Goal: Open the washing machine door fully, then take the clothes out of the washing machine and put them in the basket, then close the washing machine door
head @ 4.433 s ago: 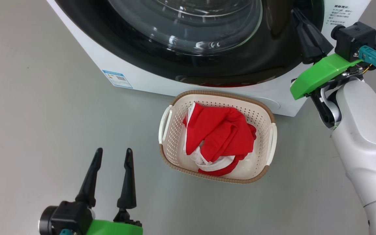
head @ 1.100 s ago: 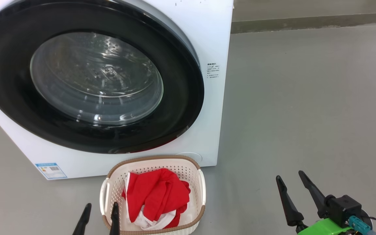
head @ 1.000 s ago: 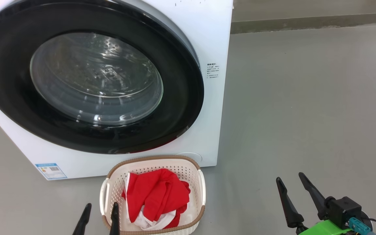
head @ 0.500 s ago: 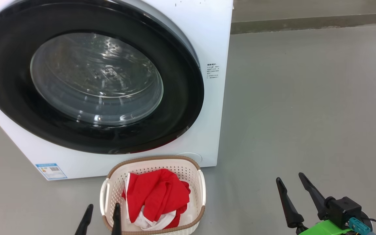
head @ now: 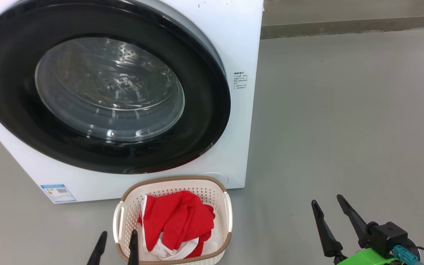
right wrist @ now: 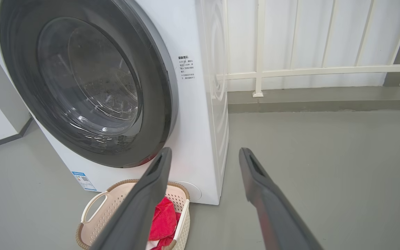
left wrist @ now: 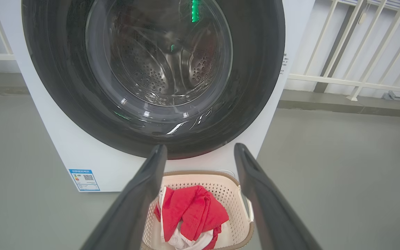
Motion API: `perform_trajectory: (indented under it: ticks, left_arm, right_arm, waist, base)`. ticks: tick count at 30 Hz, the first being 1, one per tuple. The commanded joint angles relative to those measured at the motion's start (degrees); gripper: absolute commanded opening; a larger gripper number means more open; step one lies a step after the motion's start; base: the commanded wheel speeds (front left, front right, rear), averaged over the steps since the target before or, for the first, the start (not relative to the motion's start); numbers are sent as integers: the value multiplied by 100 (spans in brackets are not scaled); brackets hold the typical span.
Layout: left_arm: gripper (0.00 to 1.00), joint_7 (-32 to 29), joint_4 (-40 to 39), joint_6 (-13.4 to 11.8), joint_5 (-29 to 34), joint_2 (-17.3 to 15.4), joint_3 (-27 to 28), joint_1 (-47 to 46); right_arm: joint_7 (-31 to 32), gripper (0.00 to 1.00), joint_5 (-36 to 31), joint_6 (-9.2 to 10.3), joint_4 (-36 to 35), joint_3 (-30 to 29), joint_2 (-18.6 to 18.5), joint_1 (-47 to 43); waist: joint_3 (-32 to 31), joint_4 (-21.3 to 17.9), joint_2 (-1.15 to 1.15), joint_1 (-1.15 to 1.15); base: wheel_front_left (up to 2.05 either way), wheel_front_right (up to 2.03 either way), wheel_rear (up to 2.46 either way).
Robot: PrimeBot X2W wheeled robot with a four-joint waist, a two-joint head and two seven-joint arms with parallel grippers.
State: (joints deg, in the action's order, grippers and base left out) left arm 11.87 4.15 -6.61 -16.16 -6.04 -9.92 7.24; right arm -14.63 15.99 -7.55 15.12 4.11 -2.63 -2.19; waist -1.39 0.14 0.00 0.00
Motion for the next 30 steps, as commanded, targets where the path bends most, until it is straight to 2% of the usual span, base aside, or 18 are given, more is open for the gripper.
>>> perform_trajectory:
  ticks: [1, 4, 5, 11, 16, 20, 30]
  left_arm:
    - [100, 46, -104, -55, -51, -61, 155, -165]
    - [100, 49, -93, -59, -61, -61, 149, -168]
    - [0, -1, 32, 2, -7, 5, -12, 1]
    - [0, -38, 327, 25, -139, 70, -22, -5]
    - [0, -105, 347, 80, -452, 72, 36, -51]
    - [0, -157, 374, 125, -701, 74, 82, -96]
    - [0, -290, 446, 239, -1323, 81, 201, -215]
  right_arm:
    - [-37, 100, -39, 6, -129, 96, -25, 100]
    - [-37, 100, -44, 6, -130, 98, -25, 96]
    - [0, 0, 2, 0, 18, 3, 1, -2]
    - [27, 0, 145, 0, 286, 27, 41, -72]
    - [97, 0, 468, 0, 261, 2, 21, -43]
    - [152, 0, 725, 1, 255, -17, 7, -11]
    - [295, 0, 1362, 1, 226, -72, -23, 69]
  waist:
    - [-1, 4, 0, 0]
    - [-1, 8, 0, 0]
    - [-1, 8, 0, 0]
    - [1, 7, 0, 0]
    - [-6, 6, 0, 13]
    - [9, 5, 0, 1]
    - [25, 4, 0, 0]
  base:
    - [0, 0, 0]
    - [0, 0, 0]
    - [0, 0, 0]
    - [0, 0, 0]
    - [0, 0, 0]
    - [0, 0, 0]
    - [0, 0, 0]
